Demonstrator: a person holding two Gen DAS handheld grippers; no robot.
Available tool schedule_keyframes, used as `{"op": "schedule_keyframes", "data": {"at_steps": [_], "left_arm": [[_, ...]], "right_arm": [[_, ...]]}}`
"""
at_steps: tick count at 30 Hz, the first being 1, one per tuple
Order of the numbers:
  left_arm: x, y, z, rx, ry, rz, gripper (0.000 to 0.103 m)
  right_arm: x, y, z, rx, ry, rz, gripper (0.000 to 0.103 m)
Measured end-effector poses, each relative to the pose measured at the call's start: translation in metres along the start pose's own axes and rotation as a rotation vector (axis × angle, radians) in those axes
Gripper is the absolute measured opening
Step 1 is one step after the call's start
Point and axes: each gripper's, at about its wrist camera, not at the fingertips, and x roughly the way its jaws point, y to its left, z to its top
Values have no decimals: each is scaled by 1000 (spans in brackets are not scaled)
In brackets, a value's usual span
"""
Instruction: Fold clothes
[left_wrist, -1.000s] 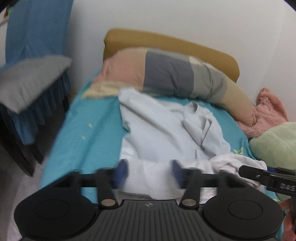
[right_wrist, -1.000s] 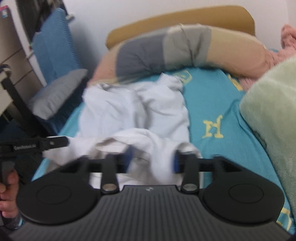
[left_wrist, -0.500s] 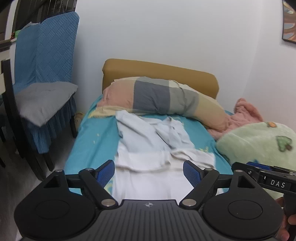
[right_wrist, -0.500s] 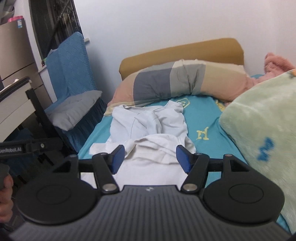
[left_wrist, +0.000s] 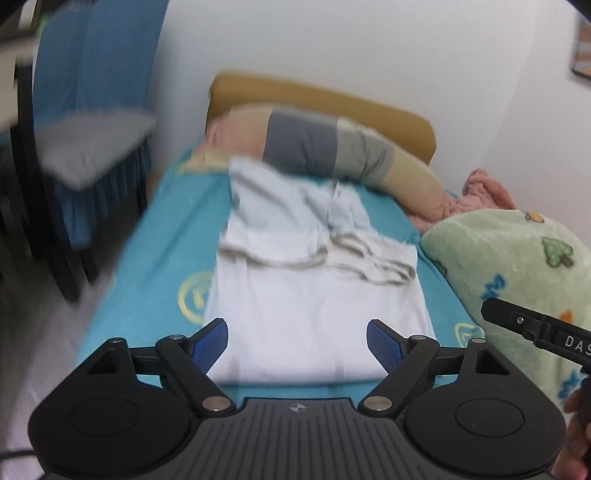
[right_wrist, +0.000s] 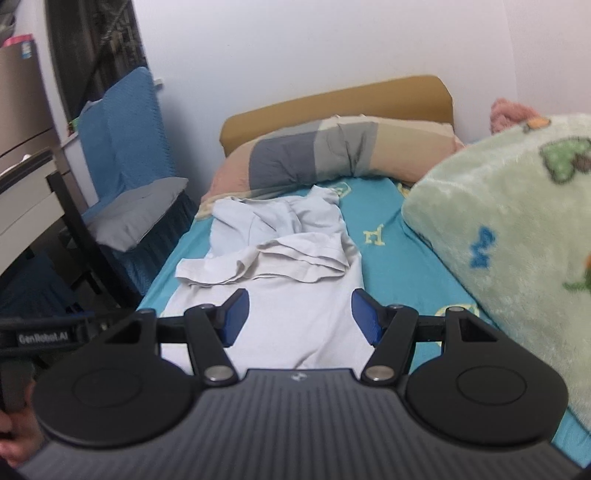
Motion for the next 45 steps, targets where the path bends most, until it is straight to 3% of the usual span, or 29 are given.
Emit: {"op": "schedule_keyframes", "data": {"at_steps": [11, 16, 19, 21, 24, 30, 32, 42, 45], "left_arm": [[76, 59, -13, -454, 309, -128, 83], [87, 73, -12, -580, 254, -157, 77], [92, 82, -9, -650, 215, -141, 62], [95, 83, -7, -630, 199, -109, 33], [96, 83, -5, -600, 172, -97, 18], [88, 74, 1, -548, 117, -119, 13], [84, 72, 1, -541, 101, -132, 12], [76, 73, 1, -557, 67, -149, 12], [74, 73, 1, -563, 58, -152, 12]], "right_arm": [[16, -6, -6, 68, 62, -9, 64], [25, -11, -10, 112, 95, -6, 64], [32, -19, -15, 203, 125, 4, 64], [37, -28, -20, 301, 155, 17, 64], [45, -40, -32, 454, 205, 60, 66], [51, -46, -38, 564, 214, 127, 66], [54, -49, -39, 617, 211, 171, 90], [102, -46, -75, 929, 358, 416, 90], [118, -41, -84, 958, 374, 440, 90]]}}
